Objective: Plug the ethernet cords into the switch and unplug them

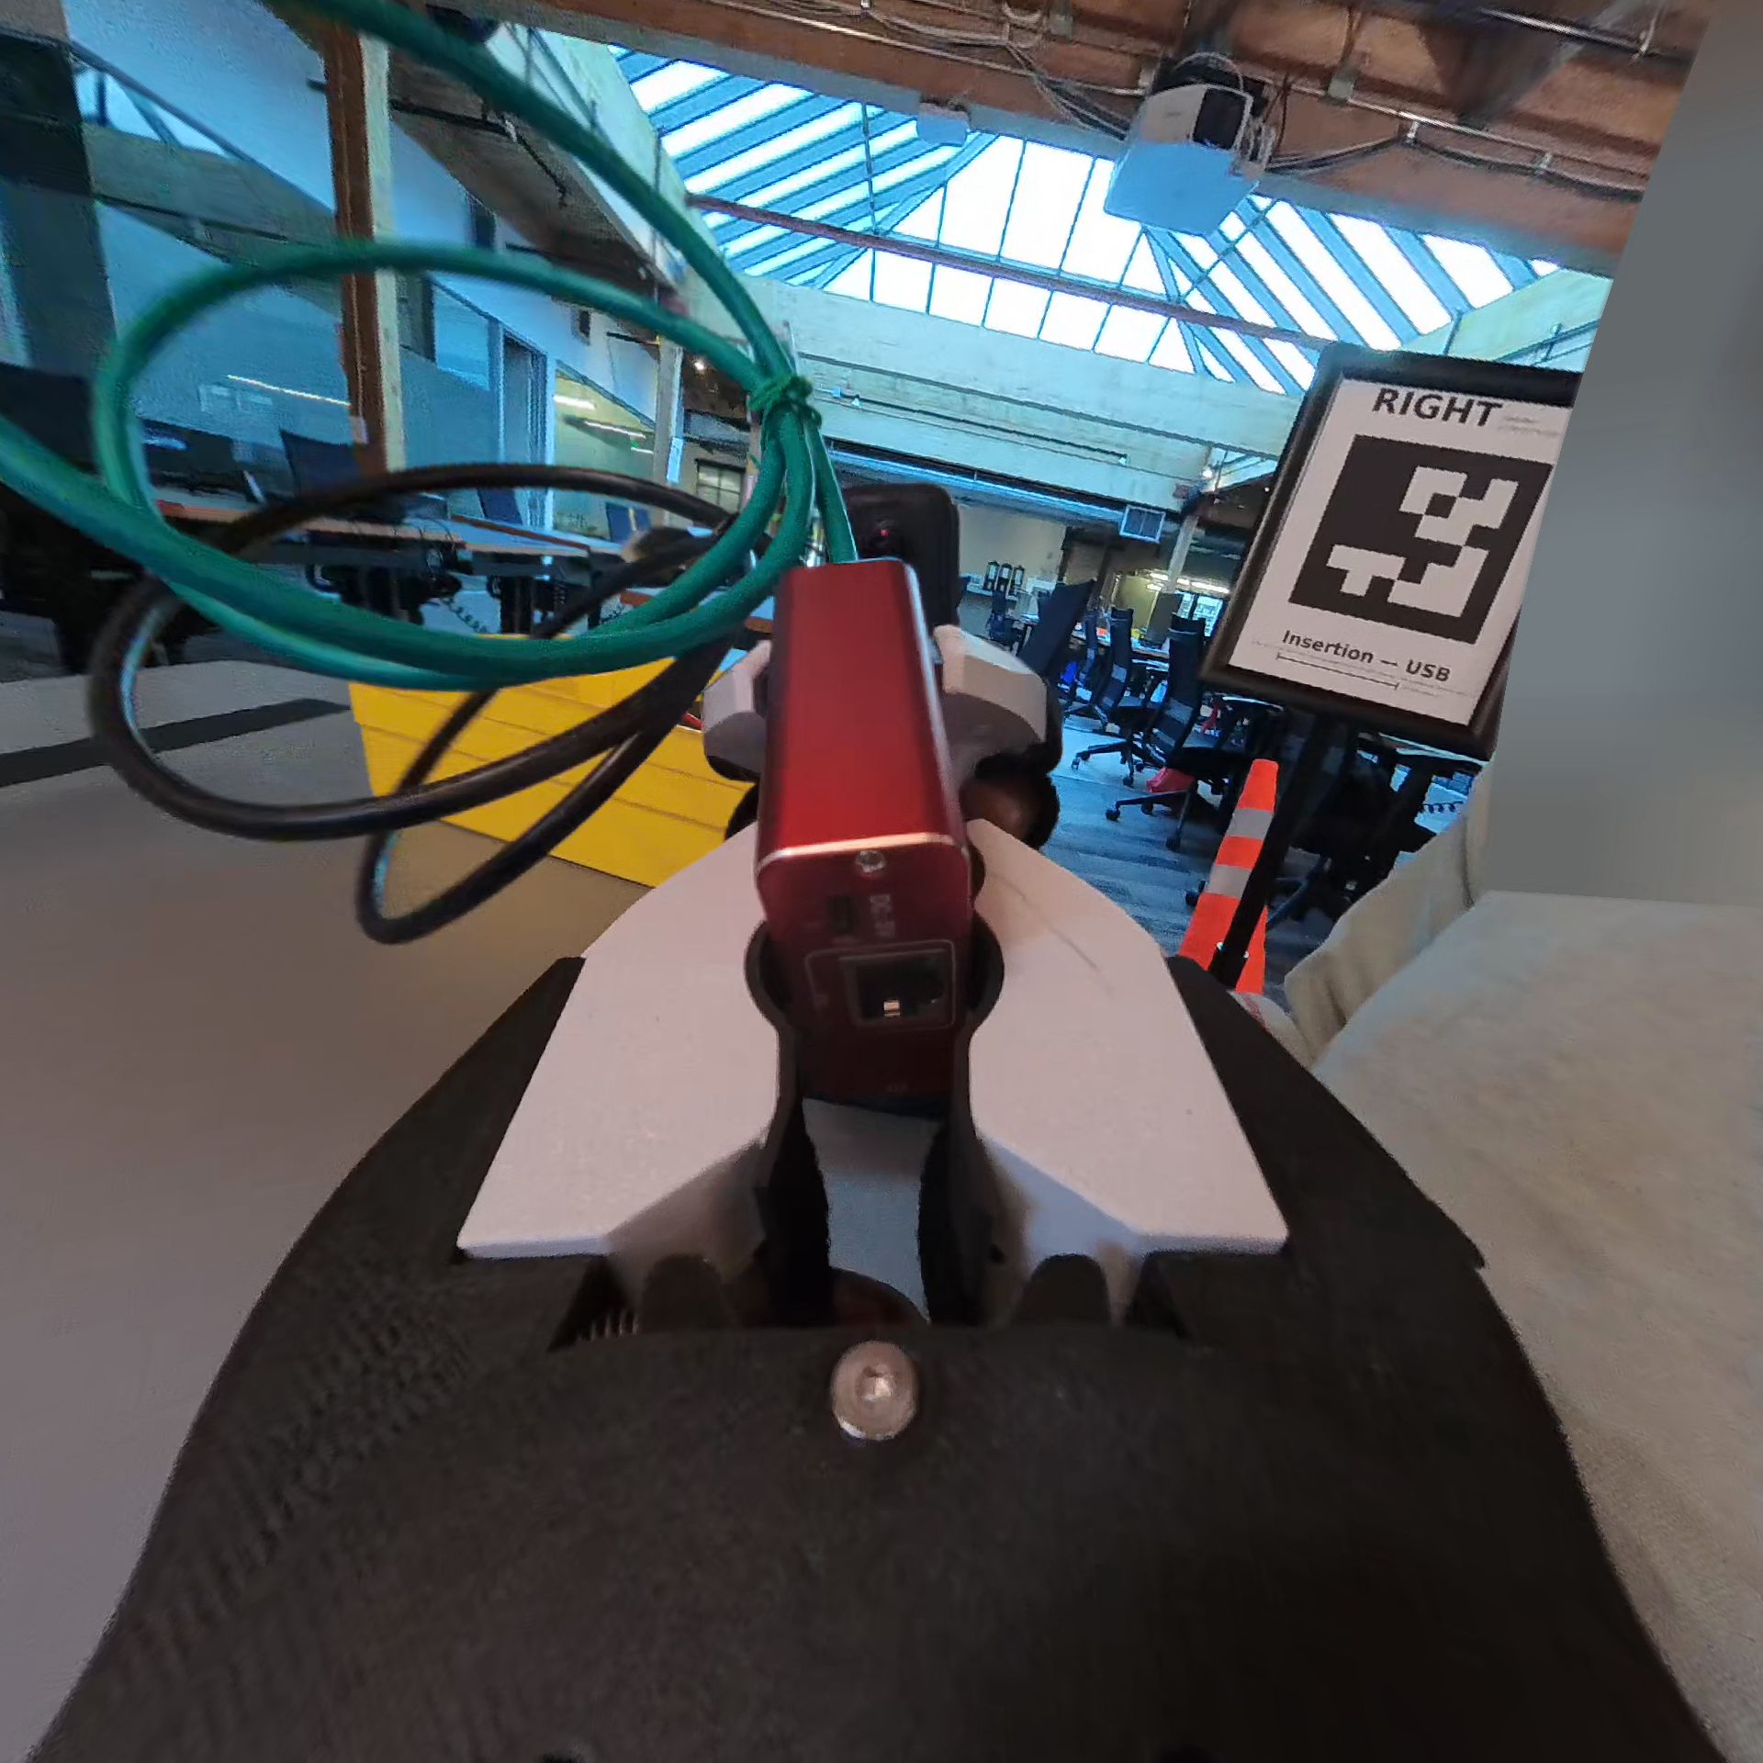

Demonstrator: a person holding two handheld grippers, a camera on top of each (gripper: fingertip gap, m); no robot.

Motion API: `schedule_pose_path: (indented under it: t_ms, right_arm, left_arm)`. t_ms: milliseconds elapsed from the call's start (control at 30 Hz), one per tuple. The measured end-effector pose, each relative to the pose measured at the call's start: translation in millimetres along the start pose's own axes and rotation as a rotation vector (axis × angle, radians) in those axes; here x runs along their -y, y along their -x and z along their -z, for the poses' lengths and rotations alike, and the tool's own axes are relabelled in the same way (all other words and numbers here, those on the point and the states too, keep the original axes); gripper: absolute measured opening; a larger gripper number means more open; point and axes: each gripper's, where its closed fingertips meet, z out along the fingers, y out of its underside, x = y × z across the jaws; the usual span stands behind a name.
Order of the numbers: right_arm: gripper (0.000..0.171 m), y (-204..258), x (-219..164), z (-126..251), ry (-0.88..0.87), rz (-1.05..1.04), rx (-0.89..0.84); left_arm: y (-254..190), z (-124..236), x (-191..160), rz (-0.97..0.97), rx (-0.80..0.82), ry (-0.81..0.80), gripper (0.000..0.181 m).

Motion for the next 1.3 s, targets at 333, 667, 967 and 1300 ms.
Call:
schedule_pose_path:
  t_ms: [333,667,967,1300]
  right_arm:
    - [0.038,0.9,-2.7,2.0,0.078,-0.070,0.001]
    - [0.026,-1.6,-1.6,19.0,0.120,-0.100,-0.024]
    - [0.019,3.6,-11.0,19.0,0.203,0.009,-0.003]
    - [0.018,-3.3,-13.7,22.4,0.270,0.195,-0.086]
  left_arm:
    - [6.5,9.8,17.1,0.167,-0.028,-0.117,0.028]
    - [7.1,12.1,19.0,0.151,-0.031,-0.122,0.029]
    - [-0.5,6.4,10.9,0.102,-0.052,-0.062,0.029]
    - [5.2,4.8,6.1,0.029,0.020,-0.025,0.029]
